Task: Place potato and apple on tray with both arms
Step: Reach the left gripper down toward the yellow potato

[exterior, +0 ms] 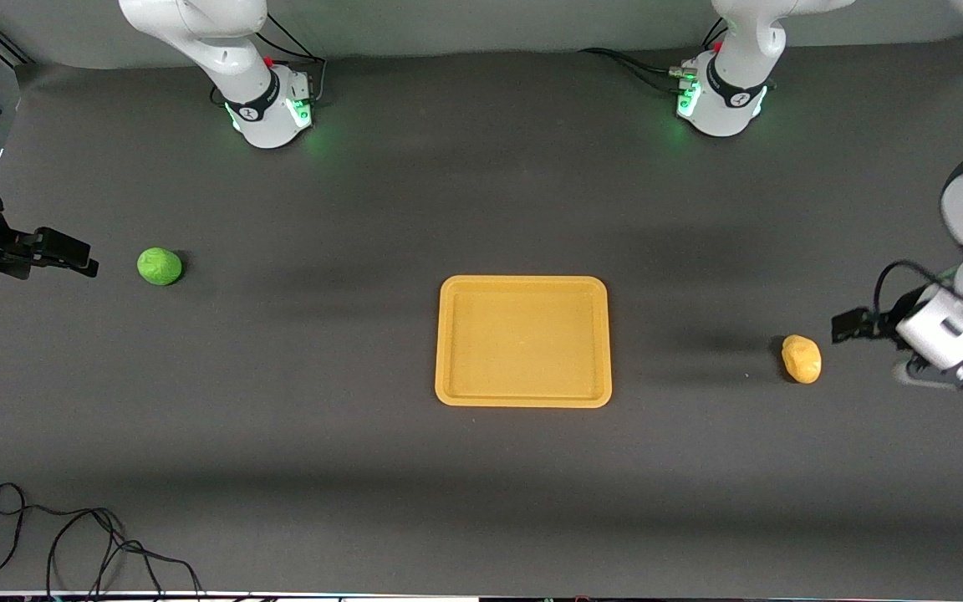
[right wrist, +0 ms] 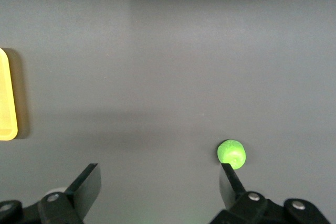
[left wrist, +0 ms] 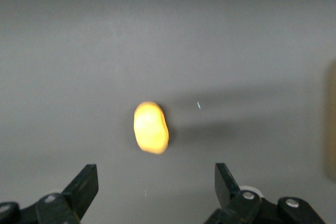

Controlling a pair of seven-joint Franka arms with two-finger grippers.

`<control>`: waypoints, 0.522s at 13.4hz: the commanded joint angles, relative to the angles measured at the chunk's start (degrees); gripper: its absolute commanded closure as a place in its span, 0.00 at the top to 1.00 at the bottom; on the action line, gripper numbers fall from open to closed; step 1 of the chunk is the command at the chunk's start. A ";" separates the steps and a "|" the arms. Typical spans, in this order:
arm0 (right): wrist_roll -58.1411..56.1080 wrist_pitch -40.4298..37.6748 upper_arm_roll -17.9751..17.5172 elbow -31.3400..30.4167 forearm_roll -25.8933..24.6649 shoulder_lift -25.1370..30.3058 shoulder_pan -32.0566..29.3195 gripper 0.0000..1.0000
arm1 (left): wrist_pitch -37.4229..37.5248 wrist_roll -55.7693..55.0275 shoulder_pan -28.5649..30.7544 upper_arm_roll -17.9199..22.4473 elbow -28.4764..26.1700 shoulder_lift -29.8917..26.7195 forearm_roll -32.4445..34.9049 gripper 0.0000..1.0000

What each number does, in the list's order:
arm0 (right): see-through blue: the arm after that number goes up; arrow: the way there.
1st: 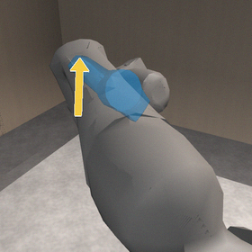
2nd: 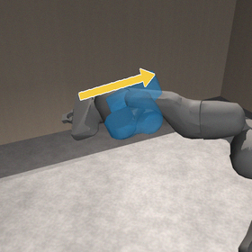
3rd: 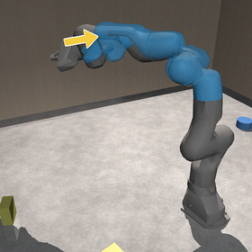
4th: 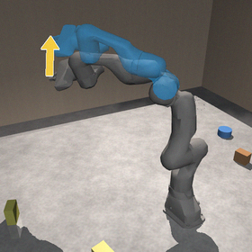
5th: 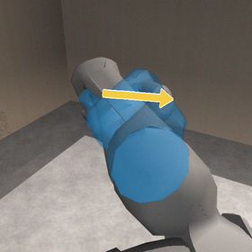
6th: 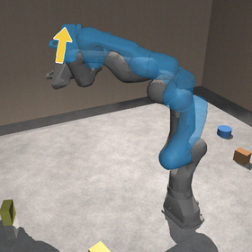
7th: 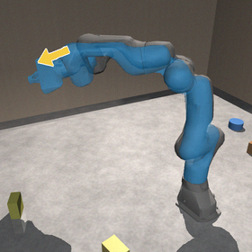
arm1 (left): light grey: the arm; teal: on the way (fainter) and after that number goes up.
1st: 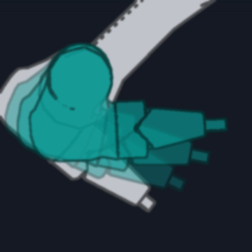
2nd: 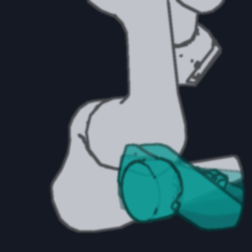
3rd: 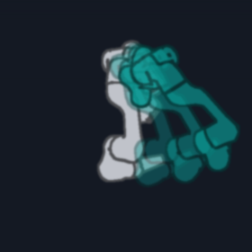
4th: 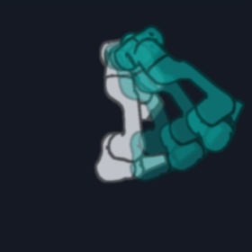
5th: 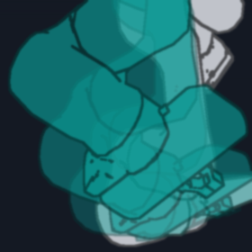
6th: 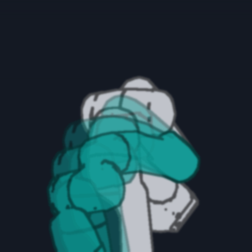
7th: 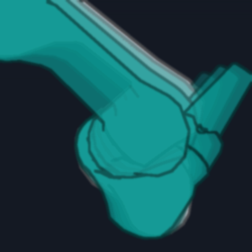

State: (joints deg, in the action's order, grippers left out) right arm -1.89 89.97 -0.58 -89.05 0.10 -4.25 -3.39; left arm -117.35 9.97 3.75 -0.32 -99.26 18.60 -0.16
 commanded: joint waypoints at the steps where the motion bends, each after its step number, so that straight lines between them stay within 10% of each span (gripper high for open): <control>1: 0.48 -0.67 -0.22 1.42 -0.46 -0.58 -0.04 1.00 | -5.15 0.13 1.35 -0.12 1.43 5.91 -0.54 0.98; 7: 0.57 -0.67 -0.22 1.42 -0.46 -0.50 -0.13 1.00 | -6.92 1.89 1.09 -0.30 0.04 11.28 -0.45 0.96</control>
State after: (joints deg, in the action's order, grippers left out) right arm -1.89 89.97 -0.58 -89.02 0.10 -4.27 -3.39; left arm -124.81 10.51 4.77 -0.71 -98.99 30.10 -0.19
